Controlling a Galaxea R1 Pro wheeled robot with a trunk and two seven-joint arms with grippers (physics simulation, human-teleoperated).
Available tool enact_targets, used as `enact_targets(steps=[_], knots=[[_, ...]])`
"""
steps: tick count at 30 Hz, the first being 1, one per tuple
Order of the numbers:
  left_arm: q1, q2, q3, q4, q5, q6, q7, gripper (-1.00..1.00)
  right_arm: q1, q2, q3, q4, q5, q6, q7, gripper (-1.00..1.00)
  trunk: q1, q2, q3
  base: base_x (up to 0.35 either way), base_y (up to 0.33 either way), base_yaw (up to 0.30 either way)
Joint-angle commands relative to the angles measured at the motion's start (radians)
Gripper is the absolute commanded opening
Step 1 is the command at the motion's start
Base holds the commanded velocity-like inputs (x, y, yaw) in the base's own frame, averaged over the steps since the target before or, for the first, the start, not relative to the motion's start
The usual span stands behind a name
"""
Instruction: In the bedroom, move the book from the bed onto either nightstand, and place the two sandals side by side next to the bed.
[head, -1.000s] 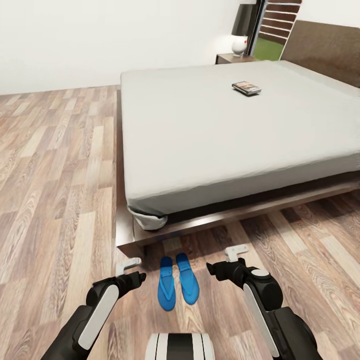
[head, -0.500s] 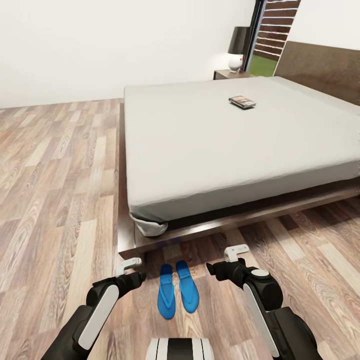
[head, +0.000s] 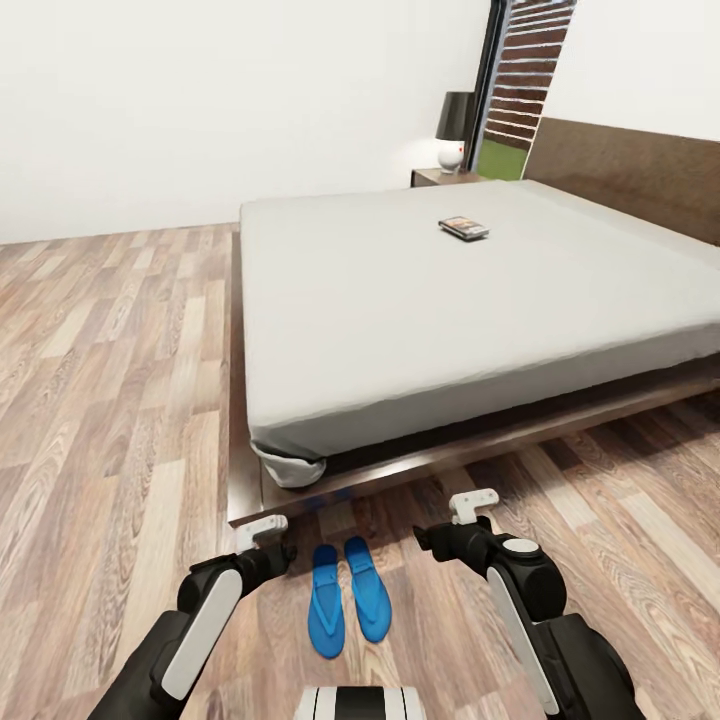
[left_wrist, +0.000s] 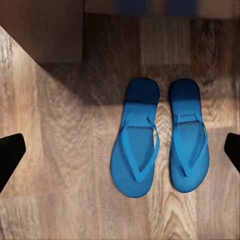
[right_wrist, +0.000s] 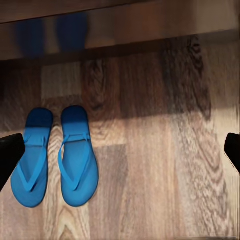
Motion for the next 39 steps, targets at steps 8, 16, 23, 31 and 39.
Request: enact_targets(steps=[8,16,23,31,39], knots=[[0.000,-0.009,-0.003,-0.001,0.010,0.002,0.010,1.00,-0.001,0.001,-0.010,-0.001,-0.005,0.006,-0.001,1.00,-0.004,0.002,0.030,0.000,0.000,-0.251],[0.000,-0.013,-0.003,0.002,0.010,0.002,0.008,1.00,-0.001,0.000,-0.013,-0.001,-0.005,0.006,0.000,1.00,-0.007,0.003,0.061,0.000,0.000,-0.266],[0.000,-0.014,-0.004,0.003,0.010,0.002,0.008,1.00,-0.001,0.000,-0.013,-0.001,-0.005,0.006,-0.001,1.00,-0.010,0.005,0.088,0.000,0.000,-0.267],[0.000,-0.015,-0.004,0.008,0.010,0.002,0.007,1.00,-0.001,0.000,-0.024,-0.001,-0.004,0.006,-0.001,1.00,-0.014,0.007,0.119,0.000,0.000,-0.268],[0.000,-0.017,-0.005,0.016,0.010,0.003,0.004,1.00,-0.001,0.001,-0.033,-0.001,-0.005,0.007,0.000,1.00,-0.018,0.009,0.150,0.000,0.000,-0.268]])
